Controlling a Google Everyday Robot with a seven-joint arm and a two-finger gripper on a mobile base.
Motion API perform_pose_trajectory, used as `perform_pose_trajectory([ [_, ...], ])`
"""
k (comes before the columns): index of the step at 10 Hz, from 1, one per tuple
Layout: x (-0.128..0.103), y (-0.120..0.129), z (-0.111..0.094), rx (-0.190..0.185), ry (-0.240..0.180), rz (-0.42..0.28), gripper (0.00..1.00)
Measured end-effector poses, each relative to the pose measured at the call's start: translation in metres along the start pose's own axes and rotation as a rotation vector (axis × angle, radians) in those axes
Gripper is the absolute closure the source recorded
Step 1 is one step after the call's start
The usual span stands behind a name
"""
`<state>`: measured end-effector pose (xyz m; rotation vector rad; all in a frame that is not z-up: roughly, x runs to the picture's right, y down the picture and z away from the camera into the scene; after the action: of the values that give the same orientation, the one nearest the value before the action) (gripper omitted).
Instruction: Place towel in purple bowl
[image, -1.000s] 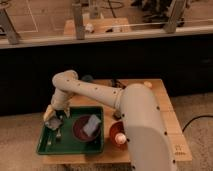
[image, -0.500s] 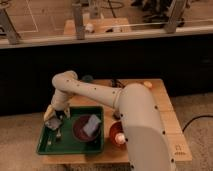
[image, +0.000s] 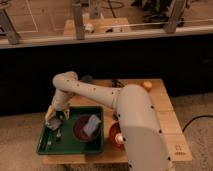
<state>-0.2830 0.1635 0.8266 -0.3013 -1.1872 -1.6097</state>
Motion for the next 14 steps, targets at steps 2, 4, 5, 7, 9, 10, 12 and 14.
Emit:
perform_pose_trajectory([
  [2, 0.0, 0.002, -0.001, -0.008, -0.003, 0.0, 0.63],
  [4, 0.0, -0.001, 0.0, -0.008, -0.008, -0.007, 0.84],
  [5, 0.0, -0.001, 0.0, -0.005, -0.01, -0.009, 0.94],
  [7, 0.0, -0.001, -0.001, 0.004, -0.013, -0.008, 0.99],
  [9, 0.001, -0.002, -0.007, 0.045, 0.003, -0.002, 0.99],
  [10, 0.001, -0.001, -0.018, 0.091, 0.026, 0.006, 0.99],
  [12, -0.004, -0.003, -0.051, 0.169, 0.063, -0.007, 0.99],
  [14, -0.01, -0.001, -0.088, 0.205, 0.098, -0.016, 0.99],
])
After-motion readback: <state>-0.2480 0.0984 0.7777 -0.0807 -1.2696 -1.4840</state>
